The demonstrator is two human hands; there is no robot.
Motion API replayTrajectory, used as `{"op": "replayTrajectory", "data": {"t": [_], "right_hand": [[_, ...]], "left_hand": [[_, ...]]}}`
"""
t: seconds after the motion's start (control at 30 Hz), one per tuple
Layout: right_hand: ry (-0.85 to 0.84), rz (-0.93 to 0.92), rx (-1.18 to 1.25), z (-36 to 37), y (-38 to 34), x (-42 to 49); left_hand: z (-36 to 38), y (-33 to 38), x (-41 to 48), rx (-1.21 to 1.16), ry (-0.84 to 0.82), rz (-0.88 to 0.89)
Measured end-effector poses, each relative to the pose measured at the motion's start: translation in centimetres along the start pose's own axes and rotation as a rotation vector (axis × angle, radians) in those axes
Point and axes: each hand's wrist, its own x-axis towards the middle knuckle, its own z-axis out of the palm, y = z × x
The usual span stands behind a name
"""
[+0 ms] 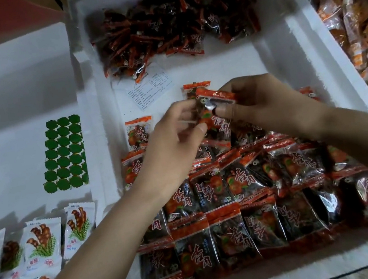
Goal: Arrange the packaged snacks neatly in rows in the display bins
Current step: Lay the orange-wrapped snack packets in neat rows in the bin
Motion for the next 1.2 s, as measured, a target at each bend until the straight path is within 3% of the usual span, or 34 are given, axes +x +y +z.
{"op": "replayTrajectory", "data": {"t": [0.13,0.33,0.47,0.6,0.77,1.03,1.2], "right_hand": [[-0.024,-0.059,-0.330,-0.7,1.1,1.9],[-0.332,-0.049,-0.552,0.9,2.0,4.0],[-0.361,-0.044,-0.578,1.2,2.9,4.3],[-0.271,-0.203,-0.804,1.5,2.9,3.3],[-0.356,-0.260,-0.965,2.0,2.8,1.6],[-0.347,-0.246,-0.864,2.1,3.0,1.3],[-0.113,-0.224,-0.644,1.2,2.7,2.7]], "left_hand": [[-2.1,-2.0,0.0,0.482,-0.015,0.136],[-2.4,-4.0,-0.3,0.706,-0.291,0.047],[-1.5,-4.9,-0.1,0.866,-0.278,0.054],[-0.7,-5.3,-0.1,0.908,-0.241,0.064],[-0.3,-5.8,-0.2,0.931,-0.166,0.111],[-0.4,-6.1,-0.2,0.897,-0.153,0.167],[-1.6,-4.8,0.4,0.753,-0.144,0.113]]}}
